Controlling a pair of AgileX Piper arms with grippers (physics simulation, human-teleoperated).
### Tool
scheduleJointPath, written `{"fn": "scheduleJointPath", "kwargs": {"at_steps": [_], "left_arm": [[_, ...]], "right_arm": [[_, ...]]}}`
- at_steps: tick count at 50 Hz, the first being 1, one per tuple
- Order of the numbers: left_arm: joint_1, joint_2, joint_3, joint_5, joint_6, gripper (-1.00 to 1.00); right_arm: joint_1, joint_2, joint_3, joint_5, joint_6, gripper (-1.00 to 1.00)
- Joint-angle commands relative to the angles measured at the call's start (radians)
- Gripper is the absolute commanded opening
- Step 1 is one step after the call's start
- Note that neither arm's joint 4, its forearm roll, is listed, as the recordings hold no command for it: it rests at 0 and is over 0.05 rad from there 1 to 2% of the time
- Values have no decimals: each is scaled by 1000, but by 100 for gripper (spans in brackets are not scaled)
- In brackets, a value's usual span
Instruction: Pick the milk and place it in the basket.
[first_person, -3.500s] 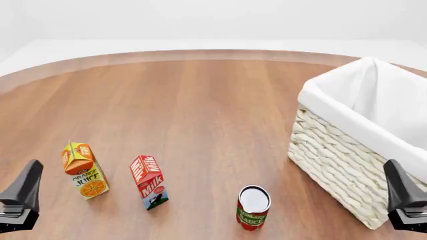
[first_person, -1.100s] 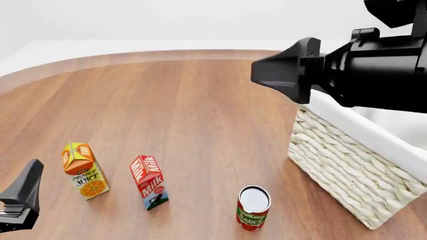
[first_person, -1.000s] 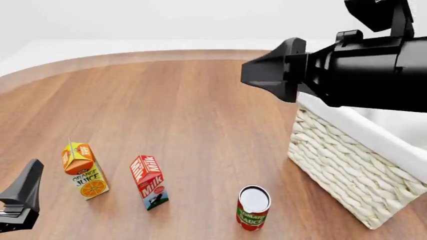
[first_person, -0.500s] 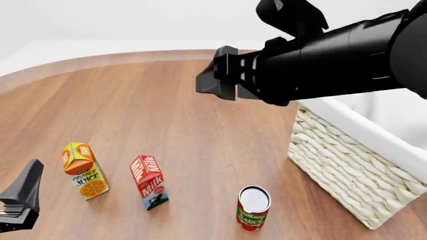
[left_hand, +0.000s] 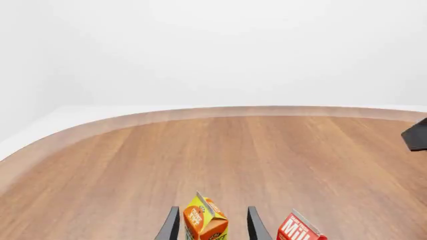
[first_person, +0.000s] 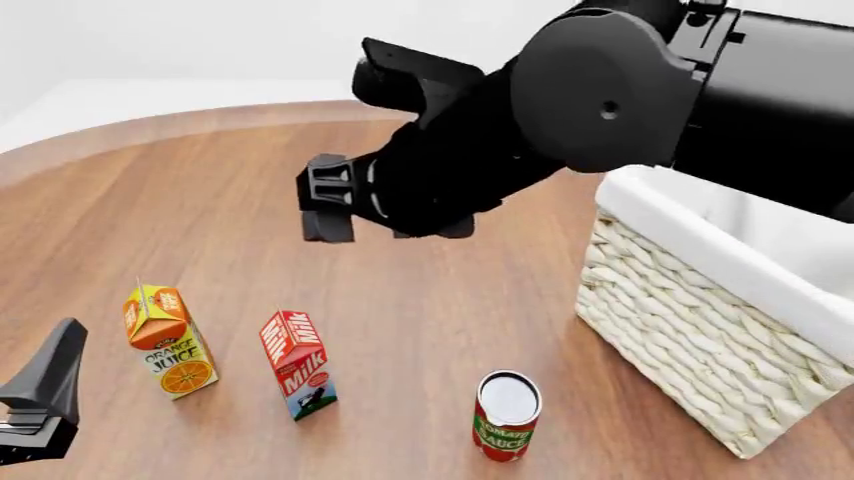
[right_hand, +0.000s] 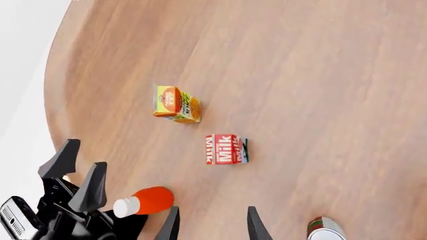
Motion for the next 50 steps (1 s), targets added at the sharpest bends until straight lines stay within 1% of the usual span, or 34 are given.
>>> {"fn": "scheduleJointPath", "kwargs": {"at_steps": [1, 17, 34, 50], "left_arm": [[0, 0, 0, 0, 0, 100], [0, 0, 0, 0, 0, 100], [0, 0, 0, 0, 0, 100], [0, 0, 0, 0, 0, 100]], "right_arm": [[28, 160, -134, 81, -19, 100], [37, 205, -152, 95, -28, 100], [57, 245, -142, 74, -14, 100], [45, 287, -137, 51, -24, 100]]}}
